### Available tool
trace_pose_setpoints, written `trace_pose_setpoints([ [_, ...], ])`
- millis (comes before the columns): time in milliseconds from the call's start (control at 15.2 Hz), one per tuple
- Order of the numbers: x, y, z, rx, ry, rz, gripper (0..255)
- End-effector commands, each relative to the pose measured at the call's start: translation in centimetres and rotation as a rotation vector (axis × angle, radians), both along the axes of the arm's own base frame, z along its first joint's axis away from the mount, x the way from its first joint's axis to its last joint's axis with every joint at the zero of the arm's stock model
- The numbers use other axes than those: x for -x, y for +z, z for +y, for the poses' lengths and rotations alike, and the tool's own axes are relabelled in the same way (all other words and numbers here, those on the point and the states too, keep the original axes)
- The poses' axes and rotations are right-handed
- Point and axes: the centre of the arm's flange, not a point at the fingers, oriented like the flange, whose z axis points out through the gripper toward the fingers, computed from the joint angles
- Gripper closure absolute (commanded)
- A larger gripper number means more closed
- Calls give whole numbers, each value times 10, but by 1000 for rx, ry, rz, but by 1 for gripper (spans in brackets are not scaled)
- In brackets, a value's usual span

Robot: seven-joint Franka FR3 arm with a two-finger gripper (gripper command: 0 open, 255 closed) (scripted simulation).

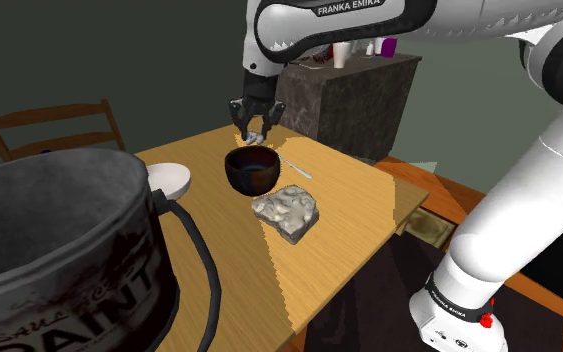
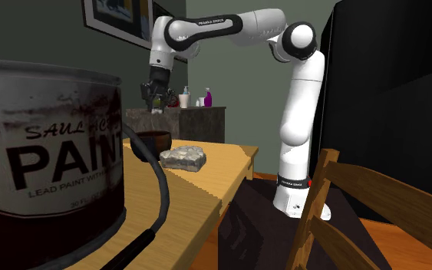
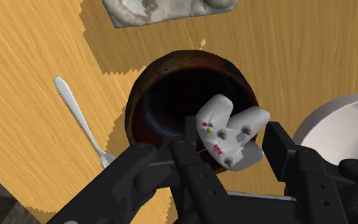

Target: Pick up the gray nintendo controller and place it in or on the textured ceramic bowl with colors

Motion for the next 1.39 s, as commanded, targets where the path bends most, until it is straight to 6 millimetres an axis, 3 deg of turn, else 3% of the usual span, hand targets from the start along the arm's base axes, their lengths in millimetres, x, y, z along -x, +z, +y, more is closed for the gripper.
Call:
trace_pose_setpoints([
  [0, -27, 2, -4, 0, 0, 0, 255],
  [66, -44, 3, -7, 0, 0, 0, 255],
  [1122, -44, -81, -7, 0, 0, 0, 255],
  [1320, -44, -85, -7, 0, 0, 0, 255],
])
